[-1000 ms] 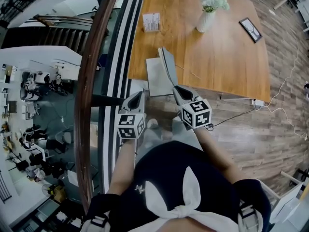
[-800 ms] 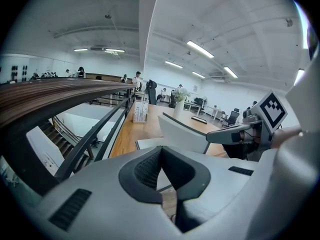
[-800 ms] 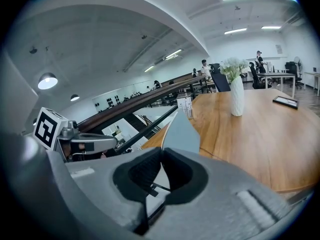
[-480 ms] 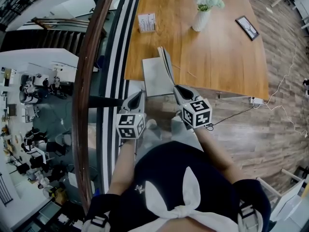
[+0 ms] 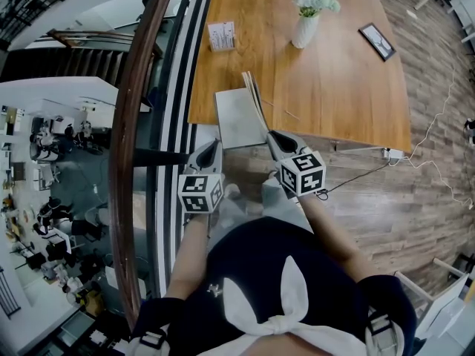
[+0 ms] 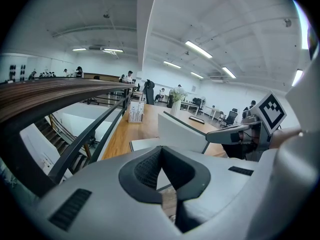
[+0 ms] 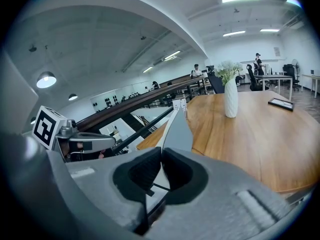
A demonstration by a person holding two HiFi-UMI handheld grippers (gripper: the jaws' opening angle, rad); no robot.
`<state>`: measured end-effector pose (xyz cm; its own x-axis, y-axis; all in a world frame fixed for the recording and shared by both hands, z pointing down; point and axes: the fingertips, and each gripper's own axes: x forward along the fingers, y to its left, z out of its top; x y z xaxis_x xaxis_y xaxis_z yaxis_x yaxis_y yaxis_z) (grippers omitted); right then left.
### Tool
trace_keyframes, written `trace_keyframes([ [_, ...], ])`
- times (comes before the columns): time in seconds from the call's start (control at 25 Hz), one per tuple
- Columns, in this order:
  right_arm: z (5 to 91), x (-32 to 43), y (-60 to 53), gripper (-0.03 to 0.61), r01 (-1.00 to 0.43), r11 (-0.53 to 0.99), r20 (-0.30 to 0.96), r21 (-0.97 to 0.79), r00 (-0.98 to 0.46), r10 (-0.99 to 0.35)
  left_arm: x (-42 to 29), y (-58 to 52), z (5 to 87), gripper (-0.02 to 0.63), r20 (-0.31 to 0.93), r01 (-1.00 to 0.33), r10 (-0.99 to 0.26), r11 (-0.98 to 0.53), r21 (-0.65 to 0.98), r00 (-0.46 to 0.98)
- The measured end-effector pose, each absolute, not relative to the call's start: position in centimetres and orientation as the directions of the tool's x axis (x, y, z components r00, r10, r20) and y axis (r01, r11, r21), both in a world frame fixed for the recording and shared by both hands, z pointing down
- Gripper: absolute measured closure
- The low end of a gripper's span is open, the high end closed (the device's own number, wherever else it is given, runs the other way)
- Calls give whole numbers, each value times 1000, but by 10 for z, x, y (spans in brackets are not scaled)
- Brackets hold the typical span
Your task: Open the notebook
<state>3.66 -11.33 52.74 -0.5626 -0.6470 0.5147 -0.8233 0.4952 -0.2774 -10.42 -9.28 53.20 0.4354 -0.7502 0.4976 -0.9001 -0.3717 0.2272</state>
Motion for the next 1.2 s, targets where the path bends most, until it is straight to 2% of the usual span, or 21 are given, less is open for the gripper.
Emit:
trace_keyframes([
  [1.2,531,76,-116,558,-845,455,526,-279,-531,-664,-75,-95,530,597,502,-890,-736,-394,230,455],
])
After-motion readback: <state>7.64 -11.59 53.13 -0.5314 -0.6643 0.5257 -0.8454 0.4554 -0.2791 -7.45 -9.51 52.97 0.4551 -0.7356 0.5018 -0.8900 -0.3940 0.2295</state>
